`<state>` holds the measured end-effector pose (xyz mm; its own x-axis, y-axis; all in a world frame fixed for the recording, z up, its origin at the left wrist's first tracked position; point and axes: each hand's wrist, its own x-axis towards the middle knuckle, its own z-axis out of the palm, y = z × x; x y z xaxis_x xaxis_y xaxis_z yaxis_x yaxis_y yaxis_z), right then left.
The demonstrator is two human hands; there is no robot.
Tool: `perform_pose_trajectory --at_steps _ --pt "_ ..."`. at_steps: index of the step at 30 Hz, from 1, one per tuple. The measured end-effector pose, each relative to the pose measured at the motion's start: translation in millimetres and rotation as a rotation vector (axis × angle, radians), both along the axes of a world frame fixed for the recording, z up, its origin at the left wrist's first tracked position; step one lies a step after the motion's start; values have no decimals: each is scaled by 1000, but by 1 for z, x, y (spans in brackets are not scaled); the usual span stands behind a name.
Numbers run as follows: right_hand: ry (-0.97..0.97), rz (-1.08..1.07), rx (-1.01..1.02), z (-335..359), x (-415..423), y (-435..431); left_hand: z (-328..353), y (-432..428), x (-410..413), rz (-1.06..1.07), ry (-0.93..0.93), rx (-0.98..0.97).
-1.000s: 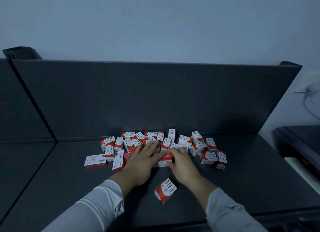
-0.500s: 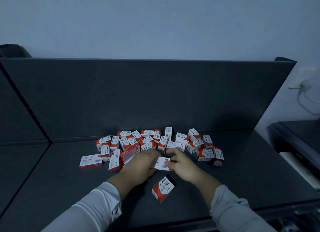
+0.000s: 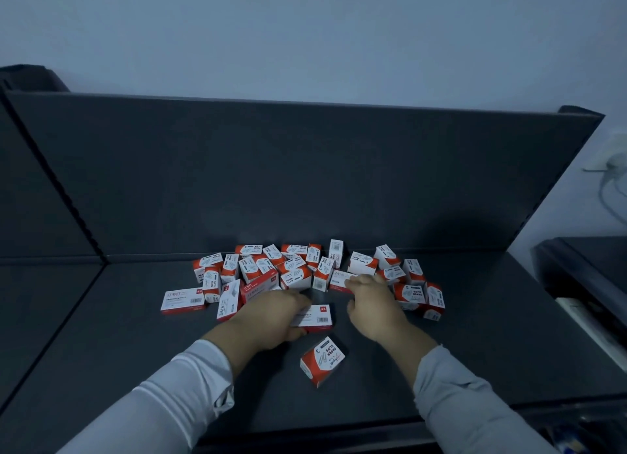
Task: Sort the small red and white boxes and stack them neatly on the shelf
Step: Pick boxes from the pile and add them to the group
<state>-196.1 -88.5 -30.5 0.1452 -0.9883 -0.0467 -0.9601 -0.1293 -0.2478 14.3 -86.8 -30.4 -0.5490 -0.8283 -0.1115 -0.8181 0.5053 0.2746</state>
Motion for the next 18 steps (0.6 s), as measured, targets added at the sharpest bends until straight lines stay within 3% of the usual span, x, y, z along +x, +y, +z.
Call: perform_pose_trajectory --at_steps 8,14,18 --pt "-145 193 100 8 -15 12 -1 6 11 14 60 8" --pt "-92 175 -76 12 7 -6 0 8 10 21 39 8" --pt "-2 211 -15 14 24 -14 0 9 12 14 54 4"
